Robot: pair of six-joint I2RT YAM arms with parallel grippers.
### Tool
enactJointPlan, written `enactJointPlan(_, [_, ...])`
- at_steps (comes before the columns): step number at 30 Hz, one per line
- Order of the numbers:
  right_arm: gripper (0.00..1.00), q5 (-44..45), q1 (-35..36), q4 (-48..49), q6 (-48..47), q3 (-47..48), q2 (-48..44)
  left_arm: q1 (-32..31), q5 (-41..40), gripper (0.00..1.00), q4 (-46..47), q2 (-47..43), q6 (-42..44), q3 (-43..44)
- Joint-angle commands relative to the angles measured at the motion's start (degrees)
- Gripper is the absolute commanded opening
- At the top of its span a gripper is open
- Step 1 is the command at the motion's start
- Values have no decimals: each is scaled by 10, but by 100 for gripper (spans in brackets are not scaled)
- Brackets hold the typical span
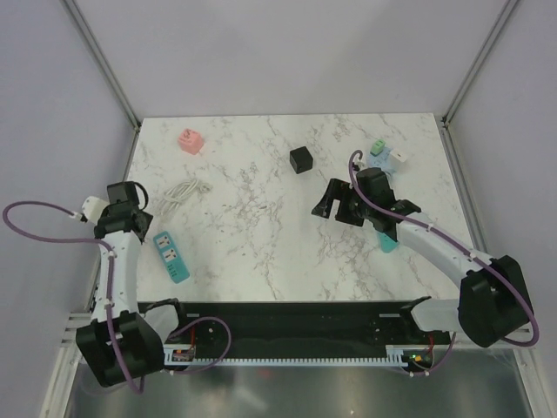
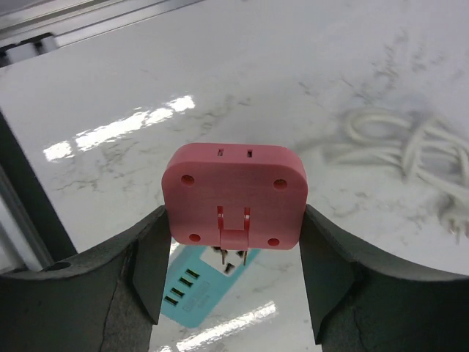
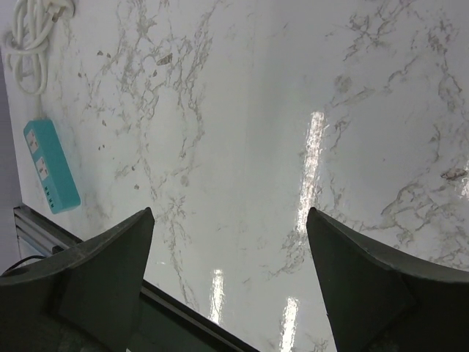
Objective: Insert the plug
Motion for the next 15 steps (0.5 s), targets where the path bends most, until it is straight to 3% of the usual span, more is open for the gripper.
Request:
enactJointPlan(1, [93, -35, 1, 38, -1, 19, -4, 53, -60, 2, -27, 30, -86, -29])
enactJointPlan(11, [94, -50, 0, 38, -6, 22, -30, 65, -32, 2, -25, 195, -163, -61])
enactJointPlan(15, [94, -48, 0, 37, -8, 22, -37, 19, -27, 2, -24, 221, -158, -49])
